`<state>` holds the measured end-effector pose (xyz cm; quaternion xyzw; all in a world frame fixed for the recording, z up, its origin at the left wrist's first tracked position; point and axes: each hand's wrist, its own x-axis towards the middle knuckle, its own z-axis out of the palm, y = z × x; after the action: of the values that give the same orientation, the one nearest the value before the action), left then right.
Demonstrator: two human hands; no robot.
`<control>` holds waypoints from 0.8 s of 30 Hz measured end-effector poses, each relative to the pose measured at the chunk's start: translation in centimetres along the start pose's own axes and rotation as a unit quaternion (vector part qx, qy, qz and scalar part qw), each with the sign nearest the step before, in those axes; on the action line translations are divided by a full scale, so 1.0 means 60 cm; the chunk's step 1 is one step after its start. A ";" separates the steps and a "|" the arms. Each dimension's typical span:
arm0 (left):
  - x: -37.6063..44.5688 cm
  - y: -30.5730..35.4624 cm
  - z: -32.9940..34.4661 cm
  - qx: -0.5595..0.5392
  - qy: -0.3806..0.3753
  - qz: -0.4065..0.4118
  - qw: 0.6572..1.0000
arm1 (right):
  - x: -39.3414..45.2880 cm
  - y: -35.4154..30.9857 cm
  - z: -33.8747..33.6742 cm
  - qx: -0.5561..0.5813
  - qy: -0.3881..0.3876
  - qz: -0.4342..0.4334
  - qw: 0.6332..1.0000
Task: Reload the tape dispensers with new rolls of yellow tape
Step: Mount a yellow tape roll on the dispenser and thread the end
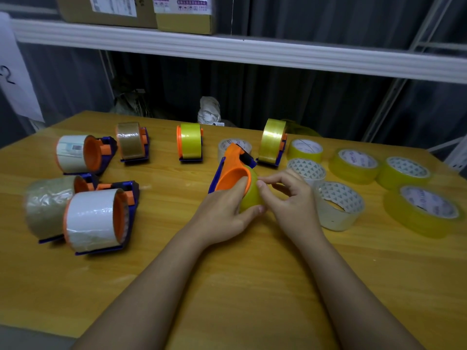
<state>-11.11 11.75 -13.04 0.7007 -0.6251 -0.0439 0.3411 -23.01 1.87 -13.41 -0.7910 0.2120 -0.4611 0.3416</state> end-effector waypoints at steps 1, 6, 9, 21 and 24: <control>0.000 0.000 0.001 0.010 -0.005 0.004 1.000 | 0.001 0.001 0.001 -0.010 0.007 0.007 1.000; -0.003 0.001 0.004 0.046 -0.008 0.023 0.999 | 0.004 0.007 -0.005 0.001 0.018 0.024 1.000; -0.001 0.000 0.000 -0.010 -0.002 -0.004 1.000 | -0.001 -0.002 -0.004 0.014 -0.007 -0.006 1.000; -0.001 0.006 0.011 0.021 0.028 -0.013 0.999 | -0.001 -0.008 0.005 -0.045 0.027 -0.042 0.998; -0.002 0.006 0.012 0.048 0.035 -0.005 0.998 | -0.004 -0.010 0.007 -0.067 0.032 -0.059 0.995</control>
<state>-11.80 11.56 -13.42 0.7209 -0.6103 0.0093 0.3284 -22.76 2.57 -13.26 -0.8082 0.2059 -0.4903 0.2530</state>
